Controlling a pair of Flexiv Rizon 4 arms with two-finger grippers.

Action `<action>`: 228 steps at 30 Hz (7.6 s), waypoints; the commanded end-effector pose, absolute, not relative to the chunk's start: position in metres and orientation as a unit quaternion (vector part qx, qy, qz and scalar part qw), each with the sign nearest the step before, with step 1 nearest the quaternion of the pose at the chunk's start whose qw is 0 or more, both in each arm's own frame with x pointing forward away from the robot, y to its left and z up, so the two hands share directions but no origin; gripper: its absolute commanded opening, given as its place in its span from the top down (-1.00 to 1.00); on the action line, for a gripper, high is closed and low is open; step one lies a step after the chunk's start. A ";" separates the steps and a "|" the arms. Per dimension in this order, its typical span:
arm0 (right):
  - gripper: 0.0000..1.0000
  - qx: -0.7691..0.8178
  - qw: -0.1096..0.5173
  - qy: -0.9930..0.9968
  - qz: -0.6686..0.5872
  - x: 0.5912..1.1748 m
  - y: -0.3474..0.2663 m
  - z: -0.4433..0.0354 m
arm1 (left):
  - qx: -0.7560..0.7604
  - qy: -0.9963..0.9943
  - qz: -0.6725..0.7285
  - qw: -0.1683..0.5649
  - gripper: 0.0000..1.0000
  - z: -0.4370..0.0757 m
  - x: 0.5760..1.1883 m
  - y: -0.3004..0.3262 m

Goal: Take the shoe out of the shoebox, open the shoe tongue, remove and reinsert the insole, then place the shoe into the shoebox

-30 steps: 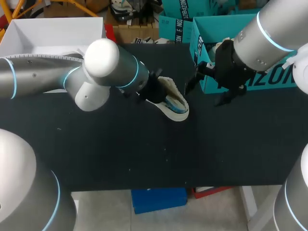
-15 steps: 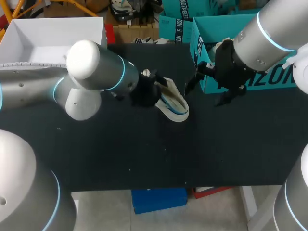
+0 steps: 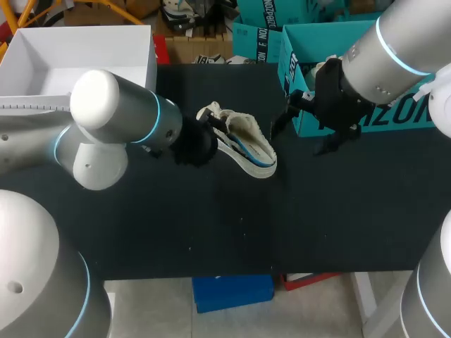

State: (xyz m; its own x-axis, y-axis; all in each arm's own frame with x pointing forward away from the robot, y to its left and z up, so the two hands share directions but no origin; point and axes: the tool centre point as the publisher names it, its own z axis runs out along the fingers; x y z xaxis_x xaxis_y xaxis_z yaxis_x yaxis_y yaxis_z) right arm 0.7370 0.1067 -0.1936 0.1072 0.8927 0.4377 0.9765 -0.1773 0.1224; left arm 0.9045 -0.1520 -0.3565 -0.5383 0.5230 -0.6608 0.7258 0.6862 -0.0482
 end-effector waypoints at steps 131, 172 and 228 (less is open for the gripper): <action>-1.00 -0.738 0.098 -0.633 -0.211 0.737 0.108 -0.194 | 0.653 0.651 -0.309 0.231 1.00 -0.368 0.859 -0.149; -1.00 -0.738 0.098 -0.633 -0.211 0.737 0.108 -0.194 | 0.569 0.718 -0.316 0.246 1.00 -0.364 0.851 -0.183; -1.00 -0.738 0.098 -0.633 -0.211 0.737 0.108 -0.194 | 0.516 0.764 -0.232 0.310 0.33 -0.369 0.901 -0.189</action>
State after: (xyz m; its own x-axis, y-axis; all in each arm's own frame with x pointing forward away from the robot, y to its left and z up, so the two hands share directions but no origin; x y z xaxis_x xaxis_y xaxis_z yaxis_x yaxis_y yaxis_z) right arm 0.7370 0.1067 -0.1935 0.1073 0.8927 0.4376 0.9765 -0.1774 0.1224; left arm 0.8992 -0.1865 -0.3661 -0.2757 0.6441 -0.7135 0.9337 0.3559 -0.0396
